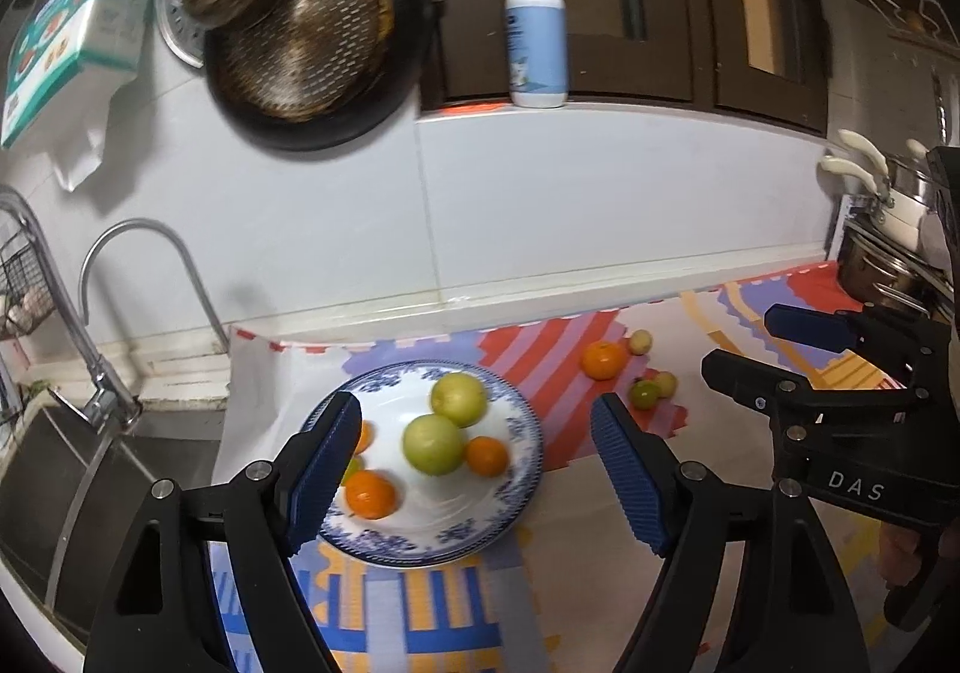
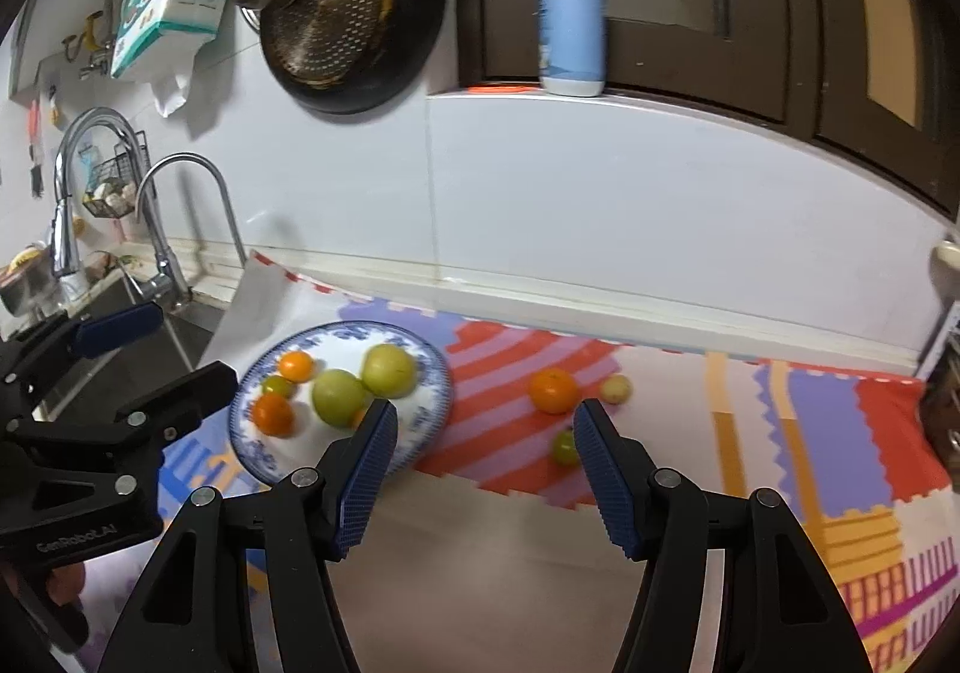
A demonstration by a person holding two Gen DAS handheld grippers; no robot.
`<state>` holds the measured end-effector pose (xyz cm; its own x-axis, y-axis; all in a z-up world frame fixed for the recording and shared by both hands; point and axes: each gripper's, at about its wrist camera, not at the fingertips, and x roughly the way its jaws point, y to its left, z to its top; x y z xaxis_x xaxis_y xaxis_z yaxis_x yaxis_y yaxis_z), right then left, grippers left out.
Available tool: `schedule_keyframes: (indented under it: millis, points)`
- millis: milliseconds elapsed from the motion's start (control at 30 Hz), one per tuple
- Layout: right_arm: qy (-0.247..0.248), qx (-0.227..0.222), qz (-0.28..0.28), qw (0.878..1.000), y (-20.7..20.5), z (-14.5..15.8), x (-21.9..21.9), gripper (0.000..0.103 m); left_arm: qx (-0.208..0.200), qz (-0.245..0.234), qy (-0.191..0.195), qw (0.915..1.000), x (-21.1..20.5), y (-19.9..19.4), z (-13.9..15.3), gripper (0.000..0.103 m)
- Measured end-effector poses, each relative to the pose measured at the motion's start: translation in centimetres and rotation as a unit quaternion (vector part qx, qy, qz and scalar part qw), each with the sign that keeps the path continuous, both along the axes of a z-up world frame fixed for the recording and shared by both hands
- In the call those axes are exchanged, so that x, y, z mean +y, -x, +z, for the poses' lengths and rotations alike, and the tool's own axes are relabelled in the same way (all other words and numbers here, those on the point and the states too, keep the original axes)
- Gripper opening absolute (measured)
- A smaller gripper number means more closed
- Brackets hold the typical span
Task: Organize fruits
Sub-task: 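Move both open tools back toward the remaining fruits on the mat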
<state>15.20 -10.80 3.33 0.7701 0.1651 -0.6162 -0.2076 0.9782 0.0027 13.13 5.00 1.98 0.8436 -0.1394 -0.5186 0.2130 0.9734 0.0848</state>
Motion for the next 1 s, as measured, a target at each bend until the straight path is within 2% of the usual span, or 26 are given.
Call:
schedule_keyframes:
  millis: [300,533,800,1000]
  points:
    - [0.019,-0.001,-0.011,1.000,0.2,0.0,-3.8,0.062,-0.010,-0.033,-0.011,0.9994,-4.2,-0.6,-0.3,0.080]
    - [0.039,0.009,0.002,0.999,-1.0,-1.1,-5.9,0.062,-0.004,-0.065,-0.021,0.9977,-7.1,-2.3,-1.8,0.081]
    - [0.060,0.030,0.034,0.997,-3.5,-3.7,-7.1,0.062,0.005,-0.106,-0.043,0.9935,-9.5,-4.7,-4.5,0.080]
    - [0.066,0.051,0.059,0.995,-5.2,-6.1,-7.5,0.062,0.030,-0.132,-0.052,0.9894,-10.9,-6.4,-6.6,0.071]
